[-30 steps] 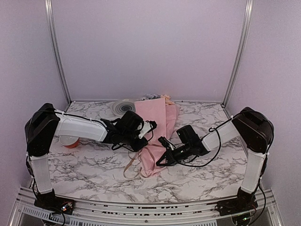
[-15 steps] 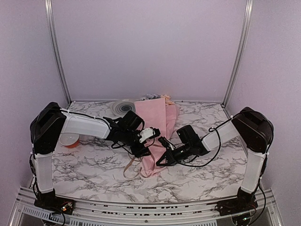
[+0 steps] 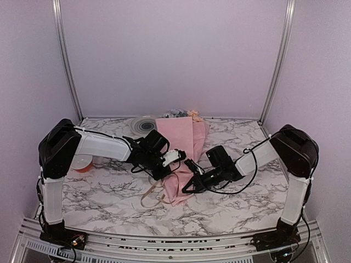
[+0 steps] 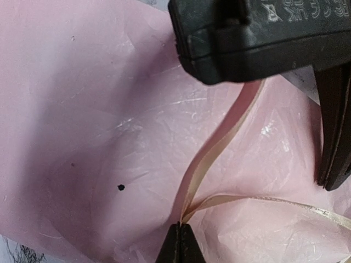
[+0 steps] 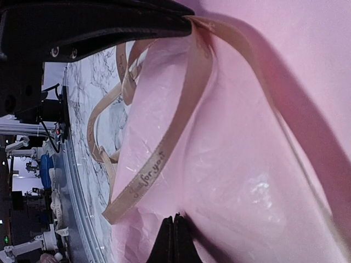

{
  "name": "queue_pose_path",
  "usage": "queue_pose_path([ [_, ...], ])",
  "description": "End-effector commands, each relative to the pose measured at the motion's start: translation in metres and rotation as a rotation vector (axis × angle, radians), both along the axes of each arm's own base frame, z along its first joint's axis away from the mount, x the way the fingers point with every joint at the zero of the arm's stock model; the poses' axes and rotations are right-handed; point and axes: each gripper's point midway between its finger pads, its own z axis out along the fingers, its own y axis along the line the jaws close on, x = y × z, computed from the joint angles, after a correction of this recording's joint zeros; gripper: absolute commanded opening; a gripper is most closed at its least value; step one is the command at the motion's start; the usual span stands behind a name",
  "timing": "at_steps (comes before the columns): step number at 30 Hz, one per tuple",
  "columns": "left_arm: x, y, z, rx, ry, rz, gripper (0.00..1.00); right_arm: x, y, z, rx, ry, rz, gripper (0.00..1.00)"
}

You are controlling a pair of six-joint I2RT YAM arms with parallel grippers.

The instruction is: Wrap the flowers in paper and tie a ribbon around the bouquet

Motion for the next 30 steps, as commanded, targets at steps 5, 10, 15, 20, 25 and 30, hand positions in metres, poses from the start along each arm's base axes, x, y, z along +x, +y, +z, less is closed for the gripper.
queue_pose_path([
  [5, 0.031, 0.001, 0.049, -0.096, -0.191, 0.145, 0.0, 0.001, -0.03, -0.051, -0.188, 0.067, -0.091, 0.0],
  [10, 0.047, 0.017, 0.102, -0.1, -0.484, 0.261, 0.0, 0.002, -0.029, -0.049, -0.185, 0.061, -0.095, 0.0],
  [15, 0.05, 0.034, 0.134, -0.055, -0.66, 0.374, 0.0, 0.002, -0.03, -0.053, -0.186, 0.073, -0.099, 0.0],
  [20, 0.042, 0.034, 0.133, -0.065, -0.677, 0.406, 0.0, 0.001, -0.031, -0.053, -0.187, 0.075, -0.101, 0.0],
  [25, 0.003, 0.015, 0.094, -0.125, -0.525, 0.293, 0.0, 0.002, -0.031, -0.052, -0.186, 0.069, -0.101, 0.0],
  [30, -0.041, -0.002, 0.055, -0.169, -0.338, 0.185, 0.0, 0.004, -0.029, -0.05, -0.182, 0.068, -0.102, 0.0],
])
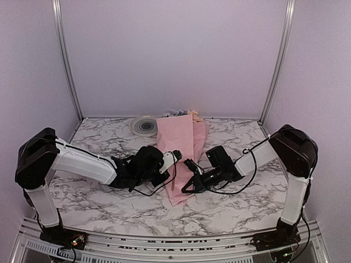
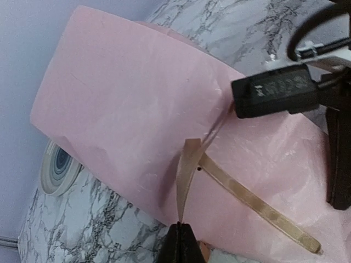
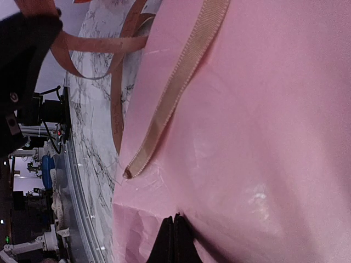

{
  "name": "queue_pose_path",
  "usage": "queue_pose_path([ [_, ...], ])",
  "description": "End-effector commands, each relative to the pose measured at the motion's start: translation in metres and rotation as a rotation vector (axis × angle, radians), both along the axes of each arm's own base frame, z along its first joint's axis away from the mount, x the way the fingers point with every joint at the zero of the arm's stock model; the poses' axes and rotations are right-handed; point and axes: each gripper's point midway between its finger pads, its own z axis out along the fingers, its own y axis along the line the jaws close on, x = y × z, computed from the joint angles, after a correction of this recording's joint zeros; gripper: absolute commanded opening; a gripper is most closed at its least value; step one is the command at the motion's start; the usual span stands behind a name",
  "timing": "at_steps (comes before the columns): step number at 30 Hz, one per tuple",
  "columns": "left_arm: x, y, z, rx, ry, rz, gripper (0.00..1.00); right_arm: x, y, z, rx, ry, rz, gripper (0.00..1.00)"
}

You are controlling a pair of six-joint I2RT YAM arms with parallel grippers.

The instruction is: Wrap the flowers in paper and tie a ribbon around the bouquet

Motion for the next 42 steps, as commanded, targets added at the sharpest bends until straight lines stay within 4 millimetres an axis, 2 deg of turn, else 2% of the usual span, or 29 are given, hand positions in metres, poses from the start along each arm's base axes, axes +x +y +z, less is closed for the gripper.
queue_pose_path([
  [1, -0.037, -0.021, -0.015, -0.089, 0.149, -0.105, 0.0, 0.002, -0.031, -0.05, -0.192, 0.066, -0.098, 0.0],
  [4, -0.052, -0.025, -0.033, -0.076, 0.23, -0.148, 0.0, 0.002, -0.032, -0.05, -0.197, 0.068, -0.097, 0.0],
  [7, -0.053, -0.02, -0.05, -0.041, 0.254, -0.128, 0.0, 0.002, -0.033, -0.049, -0.194, 0.065, -0.1, 0.0],
  [12, -0.053, -0.022, -0.073, -0.023, 0.315, -0.117, 0.0, 0.003, -0.028, -0.04, -0.159, 0.063, -0.092, 0.0],
  [22, -0.046, -0.021, -0.092, -0.089, 0.425, -0.085, 0.0, 0.005, -0.025, -0.014, -0.095, 0.052, -0.099, 0.0],
  [27, -0.05, -0.022, -0.097, -0.096, 0.458, -0.1, 0.0, 0.007, -0.026, 0.013, -0.047, 0.033, -0.105, 0.0],
  [35, -0.047, -0.021, -0.104, -0.096, 0.481, -0.106, 0.0, 0.024, -0.024, 0.079, 0.094, -0.033, -0.12, 0.0],
  [39, -0.049, -0.021, -0.103, -0.099, 0.486, -0.108, 0.0, 0.046, -0.013, 0.118, 0.154, -0.099, -0.131, 0.0],
  [40, -0.049, -0.021, -0.103, -0.1, 0.487, -0.108, 0.0, 0.055, -0.01, 0.122, 0.141, -0.115, -0.15, 0.0],
  [42, -0.049, -0.021, -0.103, -0.102, 0.488, -0.104, 0.0, 0.074, -0.008, 0.118, 0.099, -0.129, -0.198, 0.0],
])
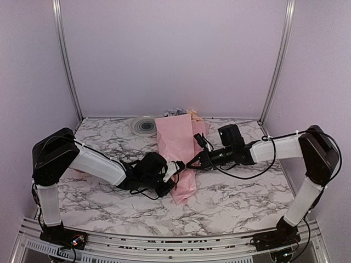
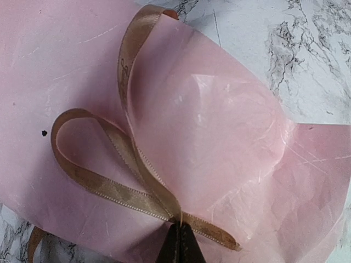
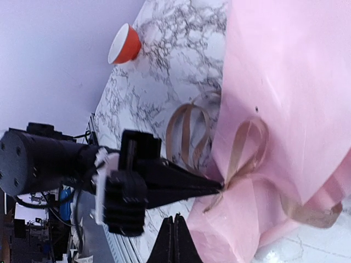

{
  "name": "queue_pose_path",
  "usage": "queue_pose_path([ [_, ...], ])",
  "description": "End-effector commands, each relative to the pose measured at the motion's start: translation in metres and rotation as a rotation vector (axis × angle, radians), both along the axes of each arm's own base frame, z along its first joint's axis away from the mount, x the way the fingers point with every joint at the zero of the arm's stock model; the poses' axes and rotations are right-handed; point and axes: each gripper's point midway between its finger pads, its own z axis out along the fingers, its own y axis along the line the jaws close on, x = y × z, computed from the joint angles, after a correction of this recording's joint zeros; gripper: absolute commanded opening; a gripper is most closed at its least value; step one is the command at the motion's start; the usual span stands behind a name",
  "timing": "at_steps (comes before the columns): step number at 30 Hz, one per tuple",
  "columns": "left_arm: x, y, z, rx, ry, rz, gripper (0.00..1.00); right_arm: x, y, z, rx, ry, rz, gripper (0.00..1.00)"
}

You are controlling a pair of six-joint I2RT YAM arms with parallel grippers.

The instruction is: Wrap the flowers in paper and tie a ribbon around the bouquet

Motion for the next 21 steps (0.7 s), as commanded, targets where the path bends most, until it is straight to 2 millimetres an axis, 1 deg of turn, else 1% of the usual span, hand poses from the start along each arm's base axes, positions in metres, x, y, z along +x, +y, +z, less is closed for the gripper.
queue_pose_path([
  [1, -0.006, 0.012, -0.028, 0.067, 0.062, 0.005, 0.0, 0.046, 0.009, 0.02, -0.026, -0.058, -0.097, 0.0],
  [4, -0.006, 0.012, -0.027, 0.061, 0.063, 0.009, 0.0, 0.069, 0.005, -0.004, -0.098, -0.022, -0.166, 0.0],
  [6, -0.006, 0.011, -0.026, 0.057, 0.062, 0.008, 0.0, 0.079, 0.002, -0.013, -0.111, -0.019, -0.193, 0.0],
  [8, -0.006, 0.01, -0.025, 0.052, 0.061, 0.006, 0.0, 0.083, 0.005, -0.019, -0.111, -0.019, -0.179, 0.0],
  [9, -0.006, 0.01, -0.026, 0.052, 0.064, 0.004, 0.0, 0.086, 0.01, -0.019, -0.103, -0.021, -0.161, 0.0],
  [11, -0.006, 0.008, -0.026, 0.048, 0.066, 0.0, 0.0, 0.084, 0.019, -0.02, -0.087, -0.032, -0.105, 0.0],
  [14, -0.007, 0.006, -0.025, 0.042, 0.07, -0.005, 0.0, 0.084, 0.028, -0.032, -0.171, -0.076, -0.042, 0.04],
  [19, -0.007, 0.008, -0.024, 0.044, 0.068, -0.005, 0.0, 0.085, 0.021, -0.053, -0.266, -0.102, -0.037, 0.11],
  [21, -0.007, 0.008, -0.025, 0.045, 0.067, -0.004, 0.0, 0.081, 0.02, -0.061, -0.28, -0.087, -0.021, 0.15],
])
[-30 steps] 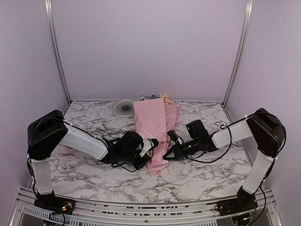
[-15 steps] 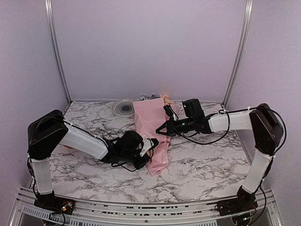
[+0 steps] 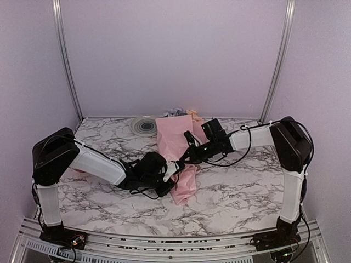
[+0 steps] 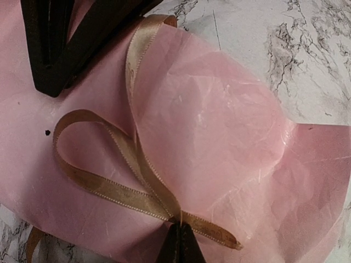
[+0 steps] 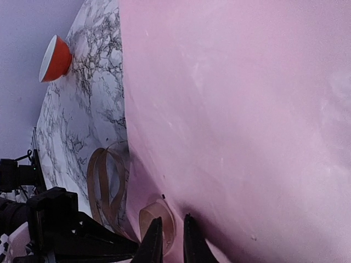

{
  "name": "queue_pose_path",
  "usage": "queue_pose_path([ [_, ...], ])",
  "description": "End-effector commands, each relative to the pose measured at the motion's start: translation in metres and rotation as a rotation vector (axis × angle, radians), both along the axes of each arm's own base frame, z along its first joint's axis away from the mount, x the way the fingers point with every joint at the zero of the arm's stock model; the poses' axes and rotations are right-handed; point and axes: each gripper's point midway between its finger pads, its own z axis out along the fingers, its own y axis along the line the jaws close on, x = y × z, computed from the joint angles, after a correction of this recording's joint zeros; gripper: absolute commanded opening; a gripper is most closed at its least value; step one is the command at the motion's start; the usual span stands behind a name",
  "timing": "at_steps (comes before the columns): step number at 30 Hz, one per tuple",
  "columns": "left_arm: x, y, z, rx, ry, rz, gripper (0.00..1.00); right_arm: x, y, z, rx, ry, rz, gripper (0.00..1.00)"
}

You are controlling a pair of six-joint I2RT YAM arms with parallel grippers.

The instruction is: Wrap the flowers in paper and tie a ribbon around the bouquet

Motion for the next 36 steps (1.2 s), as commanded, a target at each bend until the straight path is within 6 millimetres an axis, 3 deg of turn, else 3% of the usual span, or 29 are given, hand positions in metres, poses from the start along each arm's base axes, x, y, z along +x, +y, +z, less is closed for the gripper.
queue_pose_path([
  [1, -0.006, 0.01, -0.025, 0.056, 0.054, -0.002, 0.0, -0.005, -0.005, -0.019, -0.08, -0.001, 0.042, 0.19],
  [4, -0.006, 0.009, -0.023, 0.054, 0.051, -0.001, 0.0, -0.015, -0.001, -0.025, -0.063, 0.028, 0.085, 0.31],
  [11, -0.006, 0.008, -0.024, 0.053, 0.053, -0.002, 0.0, -0.029, 0.012, -0.021, -0.009, 0.037, 0.157, 0.33],
  [17, -0.005, 0.011, -0.025, 0.064, 0.051, 0.002, 0.0, -0.033, 0.025, -0.017, 0.037, 0.05, 0.195, 0.26],
  [20, -0.005, 0.011, -0.024, 0.065, 0.05, 0.002, 0.0, -0.032, 0.029, -0.018, 0.038, 0.048, 0.203, 0.16],
  [22, -0.004, 0.011, -0.024, 0.065, 0.048, 0.005, 0.0, -0.032, 0.03, -0.018, 0.042, 0.054, 0.204, 0.02],
  [25, -0.003, 0.013, -0.021, 0.058, 0.053, 0.013, 0.0, -0.028, 0.026, -0.014, 0.049, 0.049, 0.183, 0.0],
  [28, 0.001, 0.01, -0.001, 0.008, 0.05, 0.028, 0.27, -0.016, 0.016, -0.011, 0.046, 0.034, 0.13, 0.0],
  [32, 0.004, 0.003, 0.042, -0.075, 0.014, 0.025, 0.6, -0.006, -0.001, -0.022, 0.049, 0.061, 0.059, 0.0],
  [34, 0.004, 0.005, 0.06, -0.103, 0.003, 0.032, 0.73, -0.005, -0.004, -0.025, 0.046, 0.064, 0.051, 0.0],
  [36, 0.007, 0.014, 0.075, -0.117, -0.002, 0.073, 0.77, -0.005, -0.003, -0.026, 0.045, 0.066, 0.051, 0.0],
])
